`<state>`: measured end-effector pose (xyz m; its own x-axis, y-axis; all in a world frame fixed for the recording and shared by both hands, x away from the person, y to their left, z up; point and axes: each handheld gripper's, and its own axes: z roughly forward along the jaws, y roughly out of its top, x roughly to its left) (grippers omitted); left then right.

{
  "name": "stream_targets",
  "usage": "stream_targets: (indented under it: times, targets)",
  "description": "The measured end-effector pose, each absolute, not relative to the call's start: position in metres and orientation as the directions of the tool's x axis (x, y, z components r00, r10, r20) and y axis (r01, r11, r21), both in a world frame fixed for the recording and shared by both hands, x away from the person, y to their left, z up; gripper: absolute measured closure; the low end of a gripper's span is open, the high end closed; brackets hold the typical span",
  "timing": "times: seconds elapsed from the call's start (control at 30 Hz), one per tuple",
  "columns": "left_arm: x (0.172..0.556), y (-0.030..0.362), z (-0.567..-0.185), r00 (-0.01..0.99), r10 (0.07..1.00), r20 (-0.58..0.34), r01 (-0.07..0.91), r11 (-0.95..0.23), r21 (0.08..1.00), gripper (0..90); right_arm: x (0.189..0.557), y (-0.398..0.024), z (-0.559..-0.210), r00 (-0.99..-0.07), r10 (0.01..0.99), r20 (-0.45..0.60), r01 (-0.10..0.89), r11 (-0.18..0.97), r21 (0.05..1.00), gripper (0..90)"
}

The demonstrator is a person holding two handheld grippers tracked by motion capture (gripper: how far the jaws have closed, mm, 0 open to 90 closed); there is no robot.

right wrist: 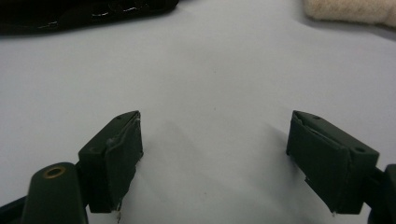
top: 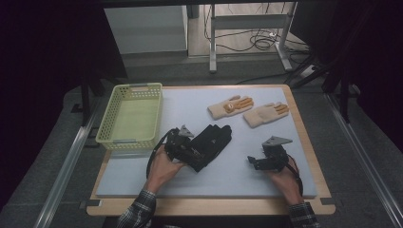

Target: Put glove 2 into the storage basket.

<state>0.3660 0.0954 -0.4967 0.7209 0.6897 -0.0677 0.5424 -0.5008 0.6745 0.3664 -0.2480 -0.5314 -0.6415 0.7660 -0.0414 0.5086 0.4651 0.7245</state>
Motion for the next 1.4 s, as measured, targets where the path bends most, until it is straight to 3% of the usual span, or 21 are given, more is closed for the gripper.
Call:
stream_targets:
  times: [0.17,0.37,0.63,0.8,0.97,1.1,1.4]
  targets:
    - [0.385,0.079,-0.507,0.708,0.706,-0.027,0.558,-0.535,0.634,0.0,0.366,-0.248,-0.532,-0.642,0.766,-0.041,0.508,0.465,0.725,17.9]
    - [0.392,0.07,-0.525,0.727,0.677,-0.112,0.591,-0.535,0.604,0.0,0.366,-0.248,-0.532,-0.641,0.766,-0.041,0.508,0.464,0.725,17.9]
    - [0.38,0.059,-0.533,0.722,0.691,-0.01,0.567,-0.584,0.582,0.0,0.366,-0.248,-0.532,-0.642,0.765,-0.043,0.506,0.466,0.726,17.9]
    - [0.381,0.056,-0.531,0.71,0.704,-0.016,0.591,-0.584,0.557,0.1,0.366,-0.248,-0.532,-0.642,0.766,-0.045,0.504,0.465,0.727,17.9]
    - [0.384,0.058,-0.524,0.703,0.711,-0.019,0.605,-0.584,0.541,15.6,0.366,-0.248,-0.532,-0.642,0.766,-0.045,0.505,0.466,0.727,17.9]
    - [0.39,0.07,-0.52,0.677,0.735,-0.041,0.629,-0.549,0.55,41.1,0.366,-0.248,-0.532,-0.641,0.766,-0.046,0.504,0.466,0.727,17.9]
    - [0.394,0.079,-0.517,0.656,0.745,-0.119,0.663,-0.495,0.562,64.2,0.366,-0.248,-0.532,-0.642,0.766,-0.046,0.504,0.466,0.727,17.9]
